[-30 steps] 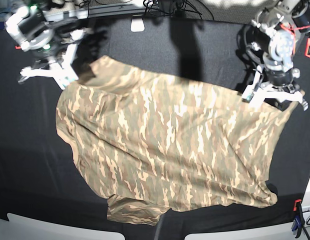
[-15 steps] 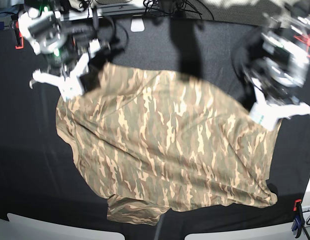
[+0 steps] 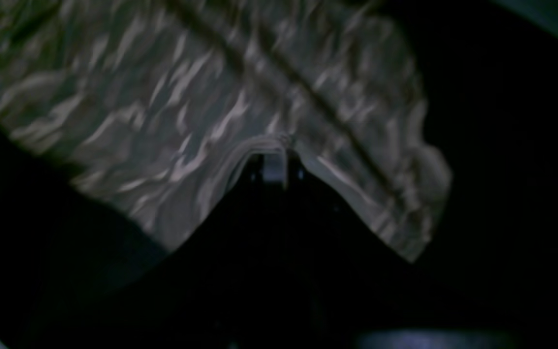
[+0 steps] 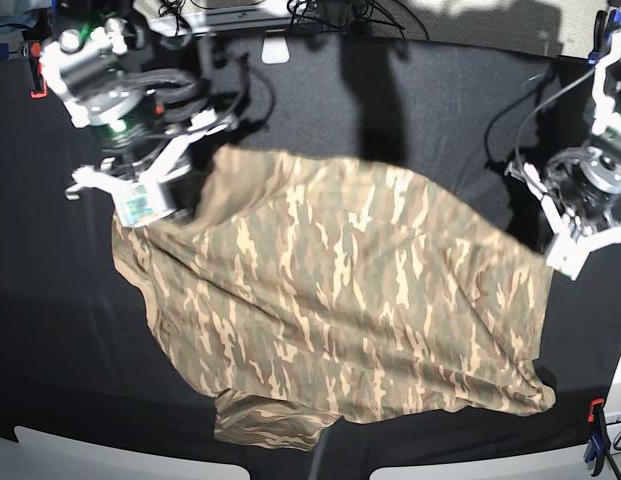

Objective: Layout the t-shirt on the table in an organized manner, then fold the t-shirt properly
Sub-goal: 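Pull the held shirt edge with both grippers toward the robot, stretching it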

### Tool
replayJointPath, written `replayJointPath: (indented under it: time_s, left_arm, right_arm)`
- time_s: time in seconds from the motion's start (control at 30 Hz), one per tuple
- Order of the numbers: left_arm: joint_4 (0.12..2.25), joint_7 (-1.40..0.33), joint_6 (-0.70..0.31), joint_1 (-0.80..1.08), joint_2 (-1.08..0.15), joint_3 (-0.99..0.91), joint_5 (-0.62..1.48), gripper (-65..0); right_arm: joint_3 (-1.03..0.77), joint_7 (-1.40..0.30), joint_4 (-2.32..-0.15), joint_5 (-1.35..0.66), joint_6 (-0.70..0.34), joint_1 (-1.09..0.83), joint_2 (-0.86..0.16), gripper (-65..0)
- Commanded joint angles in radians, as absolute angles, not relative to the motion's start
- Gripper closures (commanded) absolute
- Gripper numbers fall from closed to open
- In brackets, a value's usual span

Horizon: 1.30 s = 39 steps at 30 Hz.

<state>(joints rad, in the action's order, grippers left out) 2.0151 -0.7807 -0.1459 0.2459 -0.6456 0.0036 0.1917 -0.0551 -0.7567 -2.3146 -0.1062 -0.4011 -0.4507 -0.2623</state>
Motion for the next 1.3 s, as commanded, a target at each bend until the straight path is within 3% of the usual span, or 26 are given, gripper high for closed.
replayJointPath:
  time_s: [0.0,0.27,0.57,0.77,1.03,1.27]
  left_arm:
    - [2.028,-0.756,-0.146,0.266,-0.660,-0.008,0.171,0.0]
    - [2.031,-0.739,-0.132,0.426,-0.660,-0.008,0.026,0.0]
    - [2.115,-0.777,-0.117,0.530,-0.660,-0.008,-0.047,0.0]
    - [2.149,-0.781,-0.094,0.592,-0.663,-0.008,-0.082,0.0]
    - [2.149,-0.793,-0.094,0.673,-0.663,-0.008,-0.191,0.0]
    - [2.152,-0.818,-0.094,0.726,-0.663,-0.008,-0.209,0.0]
  right_arm:
    - [-0.060,-0.723,-2.334,-0.113,-0.421,-0.459,-0.263,0.0]
    - [-0.060,-0.786,-2.354,-0.109,-0.582,-0.586,-0.277,0.0]
    - [-0.186,-0.834,-2.356,-0.122,-0.584,-0.740,-0.385,0.0]
    - [-0.367,-0.836,-2.356,-0.368,-0.682,-0.832,-0.399,0.0]
    - [-0.464,-0.924,-2.356,-0.751,-0.698,-0.918,-0.398,0.0]
    - [-0.464,-1.034,-2.356,-0.827,-0.698,-0.920,-0.398,0.0]
